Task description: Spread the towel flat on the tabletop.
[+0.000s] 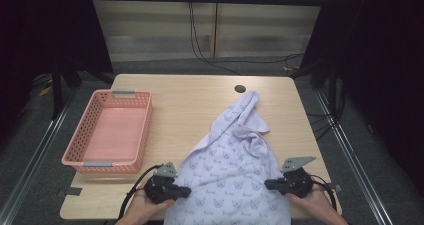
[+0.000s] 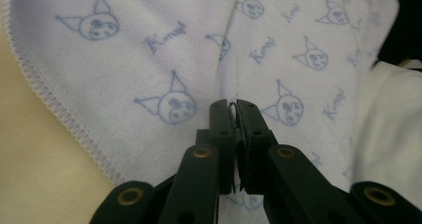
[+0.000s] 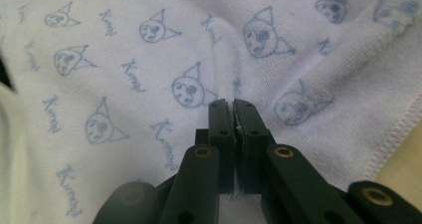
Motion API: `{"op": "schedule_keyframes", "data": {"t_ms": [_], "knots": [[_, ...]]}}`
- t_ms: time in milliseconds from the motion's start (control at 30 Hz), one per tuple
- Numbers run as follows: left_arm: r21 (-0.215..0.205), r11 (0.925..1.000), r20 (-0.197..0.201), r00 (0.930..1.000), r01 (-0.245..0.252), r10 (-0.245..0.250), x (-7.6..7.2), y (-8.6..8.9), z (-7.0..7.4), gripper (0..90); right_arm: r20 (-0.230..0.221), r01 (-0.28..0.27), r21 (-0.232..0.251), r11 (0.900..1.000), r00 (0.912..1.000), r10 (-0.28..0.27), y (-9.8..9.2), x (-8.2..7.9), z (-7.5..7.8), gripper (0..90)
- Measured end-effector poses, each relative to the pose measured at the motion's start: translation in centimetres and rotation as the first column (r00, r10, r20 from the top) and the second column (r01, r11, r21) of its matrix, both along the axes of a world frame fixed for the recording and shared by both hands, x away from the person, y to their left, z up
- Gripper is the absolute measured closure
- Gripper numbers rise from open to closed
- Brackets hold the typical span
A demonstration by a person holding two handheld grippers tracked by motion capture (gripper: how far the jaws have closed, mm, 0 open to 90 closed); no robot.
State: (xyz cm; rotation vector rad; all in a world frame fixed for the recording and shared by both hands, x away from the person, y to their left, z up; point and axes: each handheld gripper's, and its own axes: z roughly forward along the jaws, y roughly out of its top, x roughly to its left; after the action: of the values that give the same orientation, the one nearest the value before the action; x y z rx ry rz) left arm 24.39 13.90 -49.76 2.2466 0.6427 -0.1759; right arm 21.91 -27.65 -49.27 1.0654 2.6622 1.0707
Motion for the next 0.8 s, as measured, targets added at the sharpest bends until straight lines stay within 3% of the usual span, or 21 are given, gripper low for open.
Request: {"op": "schedule_keyframes", "data": {"t_ms": [33,100,200,267,300,433,467,500,533,600,633,667,733,767,800], "knots": [[0.003,0.9996,-0.022,0.9994,0.027,-0.027,-1.3,0.0,0.1,86.6,-0.014,-0.023,0.013,1.0,0.9996,0.023,-0.1,-0.5,0.0,87.7],[-0.01,0.9989,-0.035,0.9983,0.046,-0.046,-2.0,0.0,0.3,85.6,-0.014,-0.039,0.009,0.999,0.9991,0.039,-0.2,-1.0,0.2,85.1],[-0.056,0.9984,-0.016,0.9998,0.009,-0.01,-1.2,-0.2,0.6,78.5,0.014,-0.012,0.06,0.998,0.9999,0.011,-0.4,-0.8,0.8,76.8],[-0.061,0.9981,-0.011,0.9999,-0.002,0.002,-0.6,-0.4,0.7,74.8,0.031,0.001,0.069,0.998,0.9995,-0.004,-0.5,-0.4,1.0,75.5],[-0.069,0.9973,0.016,0.9995,-0.025,0.026,0.9,-0.8,0.9,73.0,0.071,0.05,0.088,0.995,0.9959,-0.056,-0.8,0.8,1.5,69.6],[-0.103,0.9916,0.061,0.9944,-0.079,0.086,4.0,-2.3,1.7,67.6,0.116,0.119,0.109,0.987,0.9845,-0.131,-0.9,3.5,2.0,65.5],[-0.103,0.9916,0.061,0.9944,-0.079,0.086,4.0,-2.3,1.7,67.1,0.124,0.124,0.114,0.986,0.9826,-0.138,-0.7,4.3,2.0,65.4],[-0.12,0.9877,0.079,0.9908,-0.101,0.11,5.7,-3.0,1.7,65.8,0.135,0.133,0.111,0.985,0.9799,-0.147,-0.5,5.1,2.0,63.5],[-0.13,0.9846,0.087,0.9879,-0.117,0.129,6.4,-3.3,1.7,65.0,0.137,0.146,0.106,0.984,0.9775,-0.16,-0.3,5.9,2.0,62.0],[-0.125,0.9844,0.084,0.9872,-0.124,0.135,7.2,-3.6,1.5,61.6,0.152,0.153,0.079,0.985,0.9747,-0.164,0.3,7.5,1.8,59.6],[-0.093,0.9845,0.103,0.9819,-0.149,0.158,8.3,-4.1,1.0,59.5,0.162,0.162,0.084,0.983,0.9713,-0.174,0.6,8.3,1.7,58.0],[-0.093,0.9845,0.103,0.9819,-0.149,0.158,8.3,-4.1,1.0,56.0,0.157,0.171,0.092,0.981,0.9703,-0.184,0.7,9.0,1.6,57.6],[-0.045,0.9849,0.101,0.9801,-0.167,0.171,9.1,-4.6,-0.1,54.7,0.156,0.161,0.075,0.984,0.9728,-0.171,1.1,9.8,1.3,57.5],[-0.016,0.9865,0.103,0.9811,-0.163,0.164,9.0,-4.7,-0.4,57.3,0.152,0.167,0.069,0.983,0.9726,-0.176,1.3,10.0,1.1,60.0],[-0.003,0.987,0.119,0.98,-0.161,0.16,8.8,-4.5,-0.3,62.7,0.137,0.158,0.071,0.985,0.9764,-0.167,1.5,10.2,0.8,68.7]]}}
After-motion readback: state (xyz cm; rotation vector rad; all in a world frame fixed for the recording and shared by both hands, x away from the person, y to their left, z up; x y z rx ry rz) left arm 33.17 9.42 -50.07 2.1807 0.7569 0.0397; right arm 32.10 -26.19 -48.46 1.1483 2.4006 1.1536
